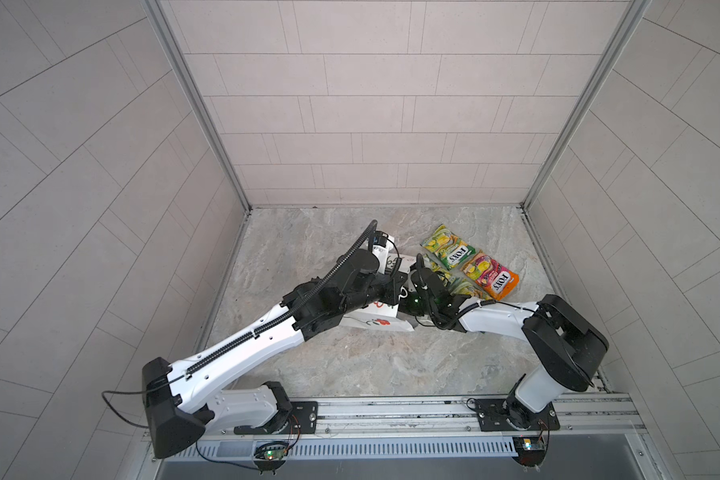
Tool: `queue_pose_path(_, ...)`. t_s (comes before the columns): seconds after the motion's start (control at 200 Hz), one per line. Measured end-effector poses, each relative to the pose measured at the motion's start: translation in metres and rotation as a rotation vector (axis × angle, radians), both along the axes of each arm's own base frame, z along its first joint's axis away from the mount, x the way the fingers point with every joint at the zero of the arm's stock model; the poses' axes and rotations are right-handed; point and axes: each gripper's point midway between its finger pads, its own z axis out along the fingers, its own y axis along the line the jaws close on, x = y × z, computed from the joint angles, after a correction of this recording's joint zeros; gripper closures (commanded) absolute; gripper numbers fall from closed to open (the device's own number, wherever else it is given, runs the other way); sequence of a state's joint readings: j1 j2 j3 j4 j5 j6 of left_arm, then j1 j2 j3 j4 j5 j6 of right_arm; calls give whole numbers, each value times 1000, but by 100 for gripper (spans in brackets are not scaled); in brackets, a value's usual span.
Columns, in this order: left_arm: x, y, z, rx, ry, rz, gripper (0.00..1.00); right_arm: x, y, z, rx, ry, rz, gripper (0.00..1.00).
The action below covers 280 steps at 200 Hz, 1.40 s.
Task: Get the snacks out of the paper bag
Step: 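Close the right gripper on the green Real crisps bag inside the paper bag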
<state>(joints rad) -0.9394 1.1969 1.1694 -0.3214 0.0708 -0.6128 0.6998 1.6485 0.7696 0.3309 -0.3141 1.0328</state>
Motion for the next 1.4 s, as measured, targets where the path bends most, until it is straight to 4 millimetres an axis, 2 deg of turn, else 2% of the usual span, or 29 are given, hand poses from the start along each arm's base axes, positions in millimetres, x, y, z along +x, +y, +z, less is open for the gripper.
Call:
queue_pose_path(0.21,0,0,-1,8,-1,0,100,5,21,2,75,-8,33,55)
queue_pose_path(0.39,1,0,-1,13,-6,0,100,7,29,12,113,-24,45,85)
queue_pose_path(0.46,1,1,-1,16,-7,4,100,8,31,15,121,-33,54,100)
queue_pose_path(0.69,2,15,2,44,-31,44,100,3,31,20,108,-55,93,100)
queue_pose_path(1.016,6,46,17,77,-98,146,100,-8,30,66,152,-130,155,100)
queue_pose_path(1.401,12,76,6,205,-131,249,100,-15,23,103,190,-195,174,100)
